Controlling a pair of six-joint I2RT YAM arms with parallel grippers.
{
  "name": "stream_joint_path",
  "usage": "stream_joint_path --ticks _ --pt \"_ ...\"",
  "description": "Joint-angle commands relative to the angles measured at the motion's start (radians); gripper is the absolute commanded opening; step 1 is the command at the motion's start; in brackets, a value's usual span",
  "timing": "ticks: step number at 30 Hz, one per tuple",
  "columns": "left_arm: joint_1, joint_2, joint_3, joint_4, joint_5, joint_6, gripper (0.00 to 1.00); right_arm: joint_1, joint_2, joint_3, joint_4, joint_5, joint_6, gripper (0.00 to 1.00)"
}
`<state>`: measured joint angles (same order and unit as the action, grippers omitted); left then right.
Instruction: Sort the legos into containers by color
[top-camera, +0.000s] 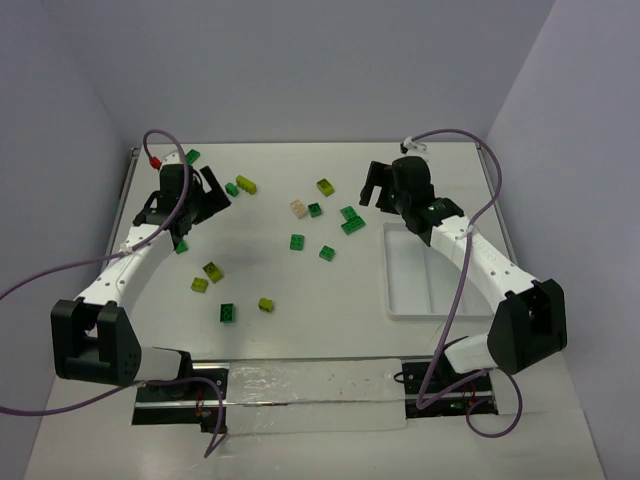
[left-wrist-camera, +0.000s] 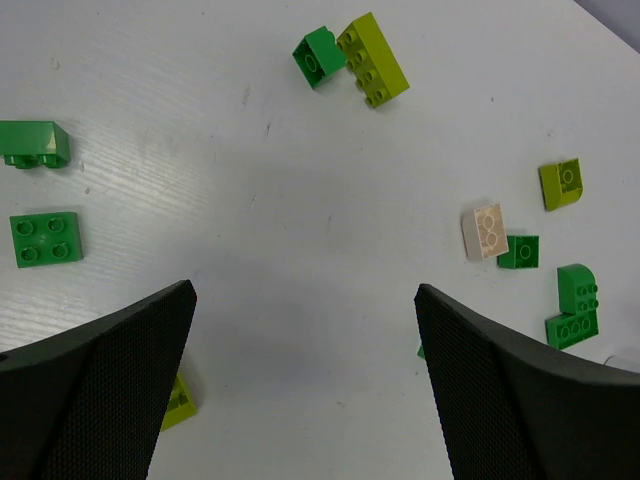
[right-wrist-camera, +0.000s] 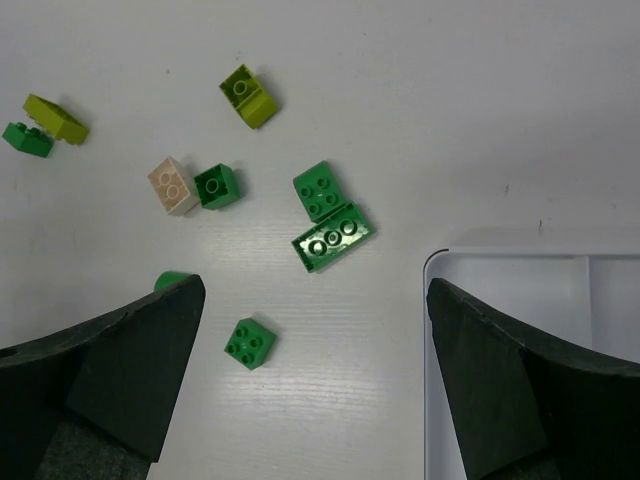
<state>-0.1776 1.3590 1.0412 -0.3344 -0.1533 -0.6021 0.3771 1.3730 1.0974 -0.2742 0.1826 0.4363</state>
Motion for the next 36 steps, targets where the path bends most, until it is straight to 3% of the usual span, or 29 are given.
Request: stream_joint_path --ticks 1,12,20,24,30,36 --pt "0.001 -0.029 0.031 0.011 0.001 0.019 0.99 0.014 0.014 0.053 -0.005 0.040 0.028 1.00" --pt "0.001 0.007 0.062 -0.015 0.015 0.021 0.99 0.025 0.050 0.128 -0.055 -0.089 -0.086 1.00" --pt "0.001 0.023 0.134 -0.094 0.025 0.033 0.99 0.055 0.251 0.345 -0.214 -0.137 -0.143 0.99" --pt "0.001 0.015 0.119 -0.086 0.054 0.037 0.99 0.059 0.347 0.403 -0.238 -0.115 -0.131 0.96" --pt "0.001 0.073 0.111 -0.083 0.096 0.047 0.99 0.057 0.527 0.525 -0.289 -0.017 -0.118 0.75" --pt "0.001 0.102 0.118 -0.092 0.082 0.056 0.99 0.048 0.691 0.683 -0.347 0.004 -0.197 0.76"
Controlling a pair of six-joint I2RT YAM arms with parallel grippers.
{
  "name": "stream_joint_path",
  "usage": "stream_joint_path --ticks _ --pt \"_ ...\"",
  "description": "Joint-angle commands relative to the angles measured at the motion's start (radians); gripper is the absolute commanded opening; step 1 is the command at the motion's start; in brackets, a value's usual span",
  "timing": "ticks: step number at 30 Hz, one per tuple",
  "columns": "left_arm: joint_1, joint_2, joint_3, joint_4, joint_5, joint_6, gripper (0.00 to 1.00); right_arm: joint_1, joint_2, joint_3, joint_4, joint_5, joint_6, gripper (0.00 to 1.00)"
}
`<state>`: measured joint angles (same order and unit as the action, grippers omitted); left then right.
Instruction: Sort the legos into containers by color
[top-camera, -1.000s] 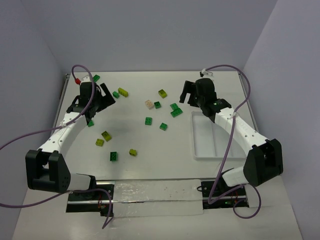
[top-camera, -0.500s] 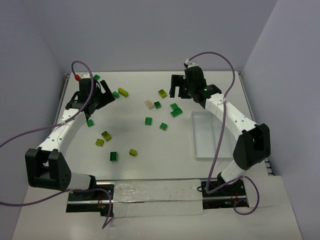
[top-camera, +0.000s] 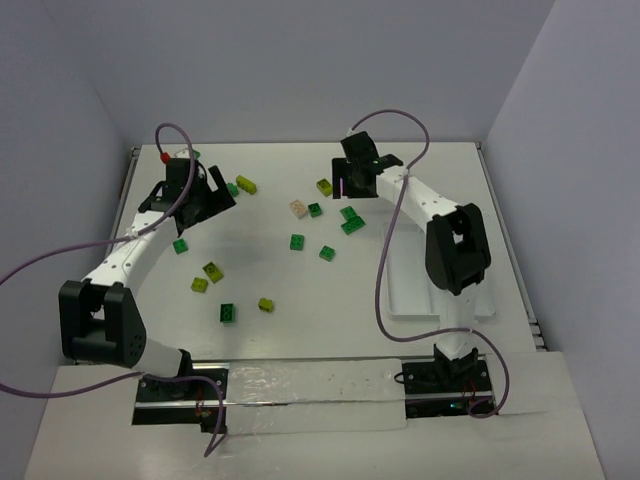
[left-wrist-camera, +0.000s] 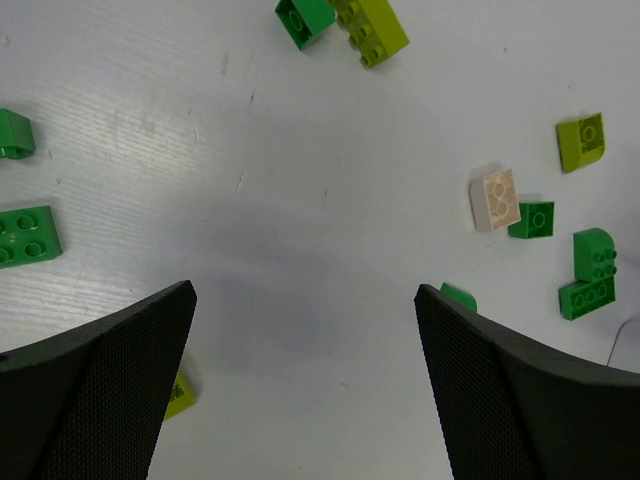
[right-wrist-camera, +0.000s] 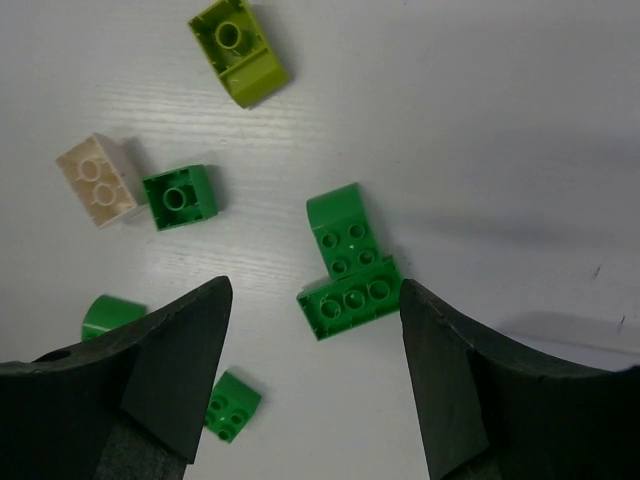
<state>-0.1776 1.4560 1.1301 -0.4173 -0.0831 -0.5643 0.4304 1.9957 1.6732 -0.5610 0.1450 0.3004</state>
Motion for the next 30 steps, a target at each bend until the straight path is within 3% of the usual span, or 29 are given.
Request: stream_joint_path --ticks 1,6,13,30 --pt "0.001 0.006 0.028 -0.011 0.010 0.018 0.99 -0.013 0.092 0.131 -0.071 0.022 -0.082 0.76" --pt "0.001 0.014 0.025 -0.015 0.015 0.015 0.99 -0.058 0.156 0.205 -0.113 -0.096 -0.135 0.72" --pt "0.001 0.022 0.022 -0.011 0.010 0.016 0.99 -0.061 0.202 0.234 -0.155 -0.128 -0.177 0.65" --pt "0.001 0.028 0.020 -0.025 -0.009 0.016 0.99 -0.053 0.266 0.222 -0.164 -0.192 -0.220 0.63"
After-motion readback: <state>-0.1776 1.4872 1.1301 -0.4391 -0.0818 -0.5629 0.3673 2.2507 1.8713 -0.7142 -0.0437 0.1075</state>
